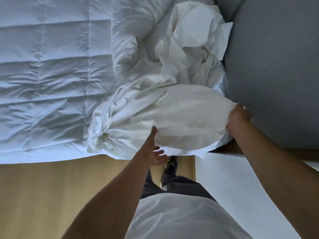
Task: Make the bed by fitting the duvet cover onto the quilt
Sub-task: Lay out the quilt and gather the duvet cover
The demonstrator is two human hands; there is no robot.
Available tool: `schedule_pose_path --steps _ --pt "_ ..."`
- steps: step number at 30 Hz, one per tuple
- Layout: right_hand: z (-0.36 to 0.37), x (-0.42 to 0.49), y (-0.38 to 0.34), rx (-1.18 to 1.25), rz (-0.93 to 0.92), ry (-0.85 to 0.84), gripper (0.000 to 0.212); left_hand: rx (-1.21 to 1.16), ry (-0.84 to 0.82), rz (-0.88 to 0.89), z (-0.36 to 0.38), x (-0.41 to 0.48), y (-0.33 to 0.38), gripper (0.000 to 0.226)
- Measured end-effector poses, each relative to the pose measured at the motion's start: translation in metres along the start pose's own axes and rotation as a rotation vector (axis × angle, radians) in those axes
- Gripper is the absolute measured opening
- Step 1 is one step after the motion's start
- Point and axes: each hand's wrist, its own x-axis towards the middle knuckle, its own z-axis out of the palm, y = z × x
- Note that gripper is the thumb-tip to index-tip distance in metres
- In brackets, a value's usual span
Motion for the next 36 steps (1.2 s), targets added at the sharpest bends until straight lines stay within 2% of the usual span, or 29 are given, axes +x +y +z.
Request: schedule_pose_path --steps 1,2,3,4,5,6,8,12,14,17,19,21,24,26,28,29,31,32,34,36 --pt "0.003 0.001 0.002 0.12 0.027 -0.006 0.074 -0.075 -0.136 -0.031 0.019 0.001 -0.01 0.103" --pt "0.006 0.002 0.003 0.202 0.052 -0.001 0.074 -0.172 -0.244 -0.019 0.036 0.001 -0.013 0.102" --pt "0.009 0.001 0.002 0.404 0.102 0.001 0.071 -0.277 -0.315 0.025 0.05 0.002 -0.01 0.094" --pt "0.009 0.001 0.0 0.744 0.231 -0.025 0.062 -0.382 -0.335 0.083 0.062 0.004 -0.003 0.082" --pt "0.01 0.002 0.001 0.977 0.316 -0.067 0.054 -0.459 -0.325 0.138 0.072 0.006 0.007 0.068" --pt "0.012 0.002 0.005 1.086 0.303 -0.089 0.05 -0.499 -0.306 0.18 0.078 0.007 0.017 0.053" --pt "0.014 0.004 0.011 1.176 0.323 -0.063 0.048 -0.502 -0.241 0.223 0.083 0.008 0.031 0.035" --pt "0.005 0.001 0.024 1.213 0.387 -0.063 0.05 -0.456 -0.091 0.234 0.083 0.003 0.031 0.041" --pt "0.001 -0.005 0.03 1.214 0.38 -0.207 0.052 -0.481 -0.031 0.273 0.083 -0.001 0.025 0.049" --pt "-0.003 -0.021 0.03 1.428 0.46 -0.488 0.056 -0.493 0.012 0.329 0.082 0.0 0.019 0.053" --pt "0.003 -0.038 0.022 1.578 0.486 -0.561 0.067 -0.499 0.003 0.332 0.083 -0.001 0.018 0.054" --pt "0.018 -0.062 0.009 1.685 0.505 -0.598 0.079 -0.517 0.072 0.352 0.086 -0.002 0.017 0.048" --pt "0.042 -0.099 -0.023 1.661 0.505 -0.826 0.093 -0.494 0.224 0.403 0.088 0.003 0.009 0.041" --pt "0.051 -0.112 -0.049 1.618 0.481 -0.978 0.089 -0.455 0.254 0.396 0.086 0.003 0.003 0.034" --pt "0.059 -0.111 -0.071 1.657 0.475 -0.885 0.064 -0.463 0.202 0.387 0.079 0.004 0.0 0.032" --pt "0.06 -0.109 -0.079 1.687 0.455 -0.782 0.047 -0.48 0.144 0.383 0.073 0.004 0.0 0.039" --pt "0.062 -0.1 -0.086 1.729 0.425 -0.627 0.028 -0.532 0.042 0.36 0.064 0.001 0.002 0.051" --pt "0.061 -0.097 -0.085 1.716 0.411 -0.582 0.024 -0.557 -0.003 0.333 0.059 -0.001 0.004 0.053" --pt "0.055 -0.09 -0.077 1.628 0.37 -0.487 0.031 -0.647 -0.074 0.272 0.043 0.003 0.009 0.055" --pt "0.052 -0.076 -0.063 1.598 0.376 -0.417 0.034 -0.726 -0.121 0.289 0.017 0.012 0.015 0.055"
